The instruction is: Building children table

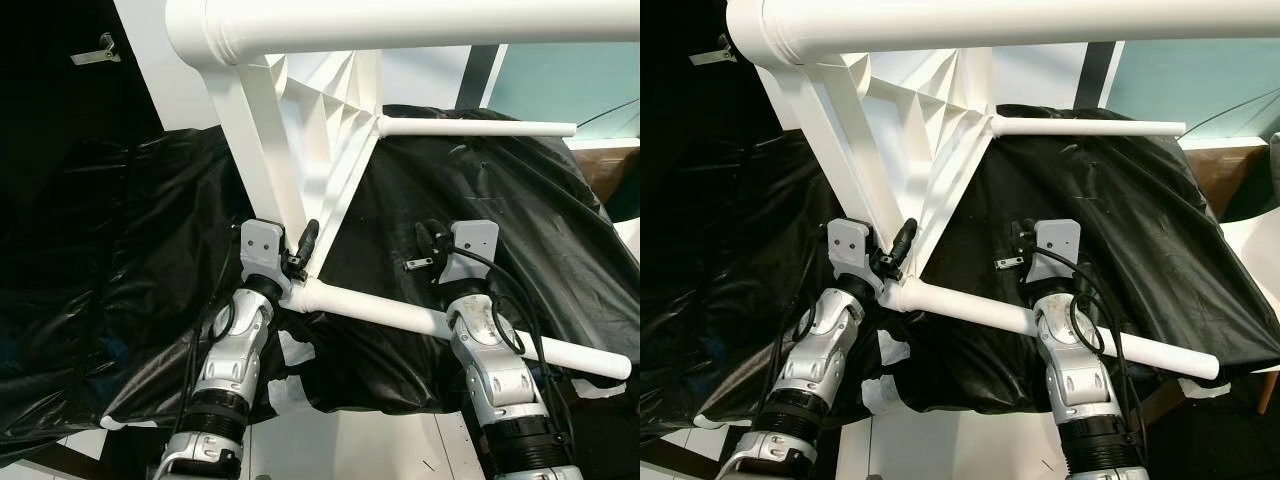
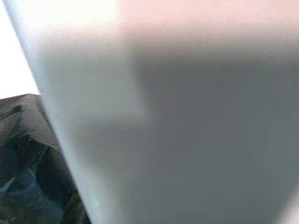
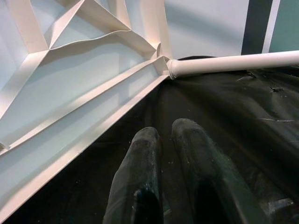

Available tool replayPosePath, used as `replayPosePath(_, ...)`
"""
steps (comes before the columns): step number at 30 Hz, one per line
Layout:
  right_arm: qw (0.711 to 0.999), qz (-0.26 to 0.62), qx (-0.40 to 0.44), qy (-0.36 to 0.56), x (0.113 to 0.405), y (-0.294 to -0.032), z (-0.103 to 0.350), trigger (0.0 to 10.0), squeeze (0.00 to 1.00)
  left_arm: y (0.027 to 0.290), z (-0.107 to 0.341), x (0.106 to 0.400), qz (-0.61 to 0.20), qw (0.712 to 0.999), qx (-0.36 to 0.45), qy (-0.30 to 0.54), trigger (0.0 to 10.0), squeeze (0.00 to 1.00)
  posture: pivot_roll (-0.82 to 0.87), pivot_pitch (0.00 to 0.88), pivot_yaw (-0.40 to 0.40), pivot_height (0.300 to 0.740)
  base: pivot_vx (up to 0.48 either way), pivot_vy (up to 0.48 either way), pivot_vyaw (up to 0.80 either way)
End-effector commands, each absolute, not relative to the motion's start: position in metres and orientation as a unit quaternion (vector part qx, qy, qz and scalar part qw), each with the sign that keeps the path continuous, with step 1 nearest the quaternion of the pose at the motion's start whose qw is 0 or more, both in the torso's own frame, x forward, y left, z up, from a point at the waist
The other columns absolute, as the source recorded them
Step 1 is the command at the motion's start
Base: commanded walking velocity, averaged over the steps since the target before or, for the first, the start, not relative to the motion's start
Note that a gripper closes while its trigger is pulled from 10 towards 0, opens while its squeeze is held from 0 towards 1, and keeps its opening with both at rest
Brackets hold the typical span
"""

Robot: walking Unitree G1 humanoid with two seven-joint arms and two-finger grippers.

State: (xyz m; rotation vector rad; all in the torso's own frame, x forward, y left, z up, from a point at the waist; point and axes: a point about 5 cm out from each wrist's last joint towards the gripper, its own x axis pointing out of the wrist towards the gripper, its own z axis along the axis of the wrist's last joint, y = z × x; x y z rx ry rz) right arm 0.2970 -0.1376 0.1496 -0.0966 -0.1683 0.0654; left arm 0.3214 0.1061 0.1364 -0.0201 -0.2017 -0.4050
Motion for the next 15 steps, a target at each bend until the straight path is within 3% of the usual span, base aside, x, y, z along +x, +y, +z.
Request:
replayPosePath(1,0.995,0.032,-0.046,-0.081,0.297,-0.137,0.148,10.0,0.0,0.147,0.11,0.323,0.036,0.999,-0.018,-0.034,0.0,0.0,0.04,0.0,0.018,0.74,0.0,0.0,0.0)
replayPosePath(15,0.995,0.031,-0.046,-0.081,0.297,-0.138,0.147,10.0,0.0,0.183,0.1,0.313,0.158,0.987,-0.02,-0.021,0.0,0.0,0.05,0.0,0.017,0.74,0.0,0.0,0.0)
